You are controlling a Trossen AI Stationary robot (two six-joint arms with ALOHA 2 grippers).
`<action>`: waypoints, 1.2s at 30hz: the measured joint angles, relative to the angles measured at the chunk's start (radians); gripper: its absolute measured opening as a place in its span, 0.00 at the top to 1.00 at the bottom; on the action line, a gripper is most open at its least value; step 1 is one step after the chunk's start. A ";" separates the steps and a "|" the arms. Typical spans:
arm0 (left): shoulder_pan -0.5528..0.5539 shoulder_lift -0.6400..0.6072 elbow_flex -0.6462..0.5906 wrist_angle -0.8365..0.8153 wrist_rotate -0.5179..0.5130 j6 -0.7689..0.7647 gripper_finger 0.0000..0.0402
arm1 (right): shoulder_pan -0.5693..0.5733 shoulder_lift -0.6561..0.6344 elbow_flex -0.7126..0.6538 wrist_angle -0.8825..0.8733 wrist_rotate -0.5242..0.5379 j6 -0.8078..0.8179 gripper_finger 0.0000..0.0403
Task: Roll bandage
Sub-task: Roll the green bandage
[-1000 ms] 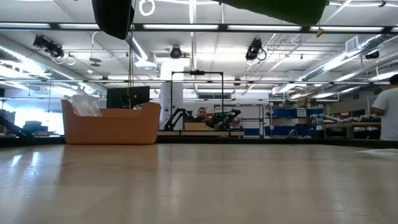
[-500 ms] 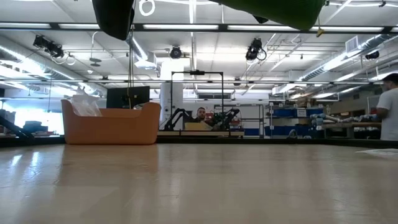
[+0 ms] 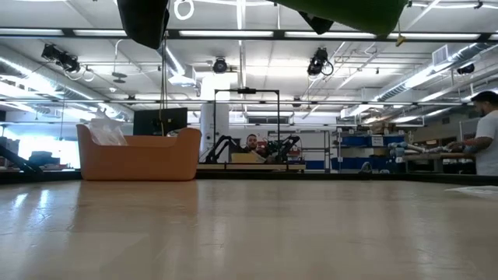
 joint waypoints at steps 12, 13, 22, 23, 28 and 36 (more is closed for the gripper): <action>0.000 0.000 0.000 0.002 -0.006 -0.003 1.00 | -0.012 -0.002 0.000 -0.014 0.037 -0.042 0.81; 0.000 0.000 0.000 0.002 -0.006 -0.003 1.00 | -0.014 -0.002 0.000 -0.013 0.033 -0.042 0.77; 0.000 0.000 0.000 0.002 -0.002 -0.004 1.00 | -0.019 0.017 0.000 -0.005 -0.018 -0.037 0.62; 0.000 0.000 0.000 0.002 -0.002 -0.004 1.00 | -0.021 0.021 0.000 -0.005 -0.018 -0.037 0.63; 0.000 0.000 0.000 -0.002 -0.004 -0.004 1.00 | -0.026 0.031 -0.001 0.005 -0.018 -0.037 0.77; 0.000 0.000 0.000 -0.005 -0.016 -0.026 1.00 | -0.019 0.020 -0.001 0.012 -0.011 -0.029 0.97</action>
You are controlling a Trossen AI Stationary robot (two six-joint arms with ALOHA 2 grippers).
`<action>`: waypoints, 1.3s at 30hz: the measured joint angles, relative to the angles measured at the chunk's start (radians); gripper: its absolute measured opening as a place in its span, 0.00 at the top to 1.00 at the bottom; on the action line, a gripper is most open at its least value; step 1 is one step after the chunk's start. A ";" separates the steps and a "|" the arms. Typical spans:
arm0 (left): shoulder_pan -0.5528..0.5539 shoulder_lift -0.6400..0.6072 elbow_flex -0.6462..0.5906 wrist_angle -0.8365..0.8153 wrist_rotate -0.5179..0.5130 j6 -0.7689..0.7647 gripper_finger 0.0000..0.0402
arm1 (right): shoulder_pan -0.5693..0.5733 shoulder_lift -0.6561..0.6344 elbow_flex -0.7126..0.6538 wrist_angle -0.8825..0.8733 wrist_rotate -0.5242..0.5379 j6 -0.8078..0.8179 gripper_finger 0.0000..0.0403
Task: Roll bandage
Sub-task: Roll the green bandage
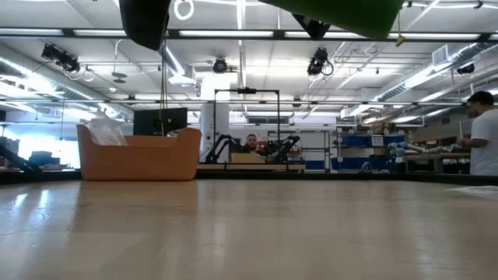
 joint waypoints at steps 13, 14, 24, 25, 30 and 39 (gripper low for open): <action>0.012 0.000 0.000 -0.124 -0.045 -0.108 1.00 | 0.066 -0.080 0.000 -0.032 0.105 0.073 0.99; 0.014 0.000 0.000 -0.139 -0.045 -0.127 1.00 | 0.073 -0.086 0.000 -0.039 0.122 0.079 0.99; 0.000 0.000 0.001 -0.120 -0.028 -0.123 1.00 | 0.075 -0.132 0.000 -0.101 0.218 0.056 1.00; -0.003 0.000 0.001 -0.101 -0.028 -0.112 1.00 | 0.064 -0.132 0.000 -0.106 0.218 0.050 1.00; -0.019 0.000 0.015 -0.030 -0.028 -0.039 1.00 | 0.013 -0.128 0.000 -0.113 0.178 0.005 1.00; -0.027 0.000 0.084 -0.028 -0.026 0.007 1.00 | -0.013 -0.128 0.000 -0.114 0.093 -0.005 0.97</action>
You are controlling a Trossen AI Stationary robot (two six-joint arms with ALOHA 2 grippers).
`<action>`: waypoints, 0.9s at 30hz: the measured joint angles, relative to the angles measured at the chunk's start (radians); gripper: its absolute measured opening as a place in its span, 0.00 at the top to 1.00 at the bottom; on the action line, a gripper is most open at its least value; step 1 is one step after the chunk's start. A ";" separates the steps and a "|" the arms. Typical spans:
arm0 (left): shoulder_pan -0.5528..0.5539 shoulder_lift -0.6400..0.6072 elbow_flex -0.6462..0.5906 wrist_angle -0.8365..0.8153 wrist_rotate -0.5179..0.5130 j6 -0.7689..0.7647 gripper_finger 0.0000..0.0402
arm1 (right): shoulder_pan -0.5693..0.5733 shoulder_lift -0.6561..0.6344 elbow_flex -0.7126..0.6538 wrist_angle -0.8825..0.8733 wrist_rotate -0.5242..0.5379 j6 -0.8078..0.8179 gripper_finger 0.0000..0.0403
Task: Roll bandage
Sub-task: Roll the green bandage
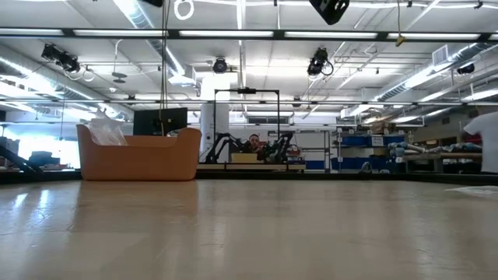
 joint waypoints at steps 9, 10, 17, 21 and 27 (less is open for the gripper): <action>0.000 0.000 0.048 -0.001 0.006 0.002 1.00 | 0.020 0.000 0.000 0.006 0.002 0.009 0.83; 0.000 0.000 0.051 -0.001 0.006 0.002 1.00 | 0.024 0.000 0.000 0.011 0.002 0.009 0.81; 0.000 0.000 0.055 0.007 0.005 -0.008 1.00 | 0.034 -0.003 0.000 0.008 0.093 0.015 0.72; 0.000 0.000 0.055 0.006 -0.002 -0.042 1.00 | 0.034 -0.045 0.000 -0.028 0.137 0.000 0.65; 0.000 0.000 0.055 -0.019 -0.013 -0.052 1.00 | 0.062 -0.107 0.001 -0.021 0.042 0.007 0.59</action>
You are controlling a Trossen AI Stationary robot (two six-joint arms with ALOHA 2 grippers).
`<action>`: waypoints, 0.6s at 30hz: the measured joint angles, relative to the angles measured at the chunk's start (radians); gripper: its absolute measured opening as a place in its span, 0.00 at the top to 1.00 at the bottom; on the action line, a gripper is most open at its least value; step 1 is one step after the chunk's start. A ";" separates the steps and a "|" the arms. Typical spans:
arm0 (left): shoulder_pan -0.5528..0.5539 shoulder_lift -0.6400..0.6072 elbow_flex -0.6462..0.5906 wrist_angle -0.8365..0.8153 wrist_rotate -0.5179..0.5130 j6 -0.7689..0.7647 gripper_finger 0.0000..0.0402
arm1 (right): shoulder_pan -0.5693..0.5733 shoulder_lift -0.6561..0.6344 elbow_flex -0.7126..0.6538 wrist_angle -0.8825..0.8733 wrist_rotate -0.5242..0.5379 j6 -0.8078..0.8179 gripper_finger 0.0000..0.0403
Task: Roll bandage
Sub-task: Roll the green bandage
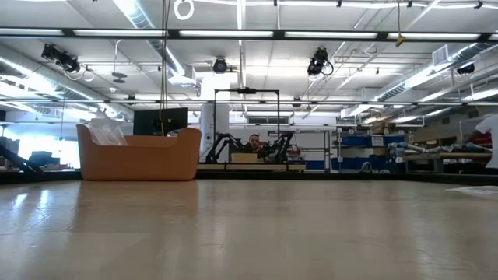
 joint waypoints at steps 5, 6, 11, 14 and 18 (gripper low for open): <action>0.012 0.000 0.000 -0.005 0.005 0.000 1.00 | 0.002 0.059 0.000 0.011 -0.052 0.001 0.58; 0.012 0.000 0.000 -0.006 0.008 -0.001 1.00 | 0.002 0.075 0.000 0.013 -0.057 0.001 0.58; 0.013 0.000 0.000 -0.010 0.013 0.000 1.00 | 0.002 0.109 0.000 0.051 -0.080 0.008 0.58; 0.013 0.000 0.000 -0.011 0.004 -0.001 1.00 | 0.002 0.105 0.000 0.066 -0.083 0.011 0.61; 0.014 0.000 0.000 -0.013 -0.005 -0.003 1.00 | 0.004 0.081 -0.001 0.077 -0.083 0.011 0.66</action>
